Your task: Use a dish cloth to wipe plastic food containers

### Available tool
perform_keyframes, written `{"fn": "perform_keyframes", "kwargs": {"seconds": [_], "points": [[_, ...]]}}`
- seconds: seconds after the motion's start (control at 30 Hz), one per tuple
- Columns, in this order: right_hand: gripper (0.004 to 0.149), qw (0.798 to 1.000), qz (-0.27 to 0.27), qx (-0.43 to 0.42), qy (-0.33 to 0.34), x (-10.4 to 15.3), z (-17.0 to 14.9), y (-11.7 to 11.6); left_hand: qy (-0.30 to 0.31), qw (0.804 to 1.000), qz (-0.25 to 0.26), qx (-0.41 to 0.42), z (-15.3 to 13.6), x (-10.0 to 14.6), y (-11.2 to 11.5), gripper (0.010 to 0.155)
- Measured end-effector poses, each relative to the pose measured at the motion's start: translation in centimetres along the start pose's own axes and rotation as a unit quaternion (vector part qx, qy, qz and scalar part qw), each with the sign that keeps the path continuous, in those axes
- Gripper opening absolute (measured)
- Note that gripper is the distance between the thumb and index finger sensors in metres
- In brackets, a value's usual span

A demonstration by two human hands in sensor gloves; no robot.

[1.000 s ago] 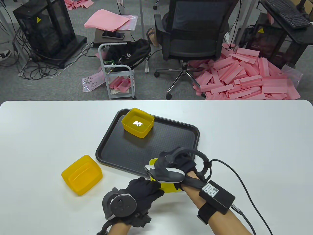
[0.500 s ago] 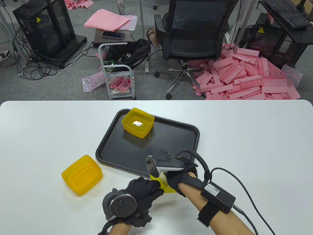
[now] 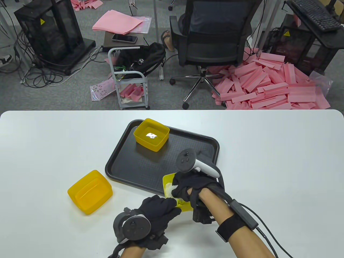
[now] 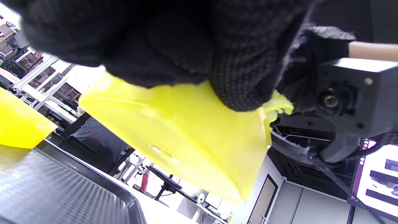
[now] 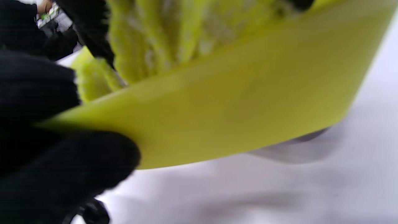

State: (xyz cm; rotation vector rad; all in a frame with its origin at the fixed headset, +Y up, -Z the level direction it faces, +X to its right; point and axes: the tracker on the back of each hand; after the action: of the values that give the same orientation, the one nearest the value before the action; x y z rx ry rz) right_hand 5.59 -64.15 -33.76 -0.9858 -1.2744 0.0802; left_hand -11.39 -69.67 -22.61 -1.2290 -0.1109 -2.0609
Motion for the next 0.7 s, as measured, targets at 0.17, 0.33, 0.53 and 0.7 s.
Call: {"fn": "perform_keyframes", "kwargs": {"seconds": [0.17, 0.33, 0.53, 0.7], "points": [[0.049, 0.999, -0.028, -0.036, 0.016, 0.0, -0.7, -0.1, 0.0, 1.0, -0.008, -0.01, -0.1, -0.1, 0.1, 0.042], [0.049, 0.995, -0.071, -0.065, 0.022, 0.2, -1.1, -0.2, -0.006, 1.0, -0.022, -0.006, -0.5, -0.2, 0.4, 0.042], [0.049, 0.986, -0.098, -0.128, 0.045, 0.5, -2.2, 0.1, -0.003, 1.0, -0.023, -0.012, -0.5, -0.3, 0.5, 0.042], [0.048, 0.975, -0.12, -0.172, 0.073, 1.1, -2.5, 0.4, -0.013, 1.0, -0.025, -0.002, -0.9, -0.4, 0.3, 0.041]]}}
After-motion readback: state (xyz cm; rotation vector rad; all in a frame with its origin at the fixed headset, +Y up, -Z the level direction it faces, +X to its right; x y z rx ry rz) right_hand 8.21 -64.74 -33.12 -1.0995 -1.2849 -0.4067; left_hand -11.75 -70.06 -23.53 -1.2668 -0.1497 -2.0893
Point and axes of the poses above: the tracker on the back of each hand, its own z axis roughly to the thumb side, its own x axis roughly from the fingertips to the wrist, y = z × x, and after that the axes turned 9 degrees about -x, right-handed
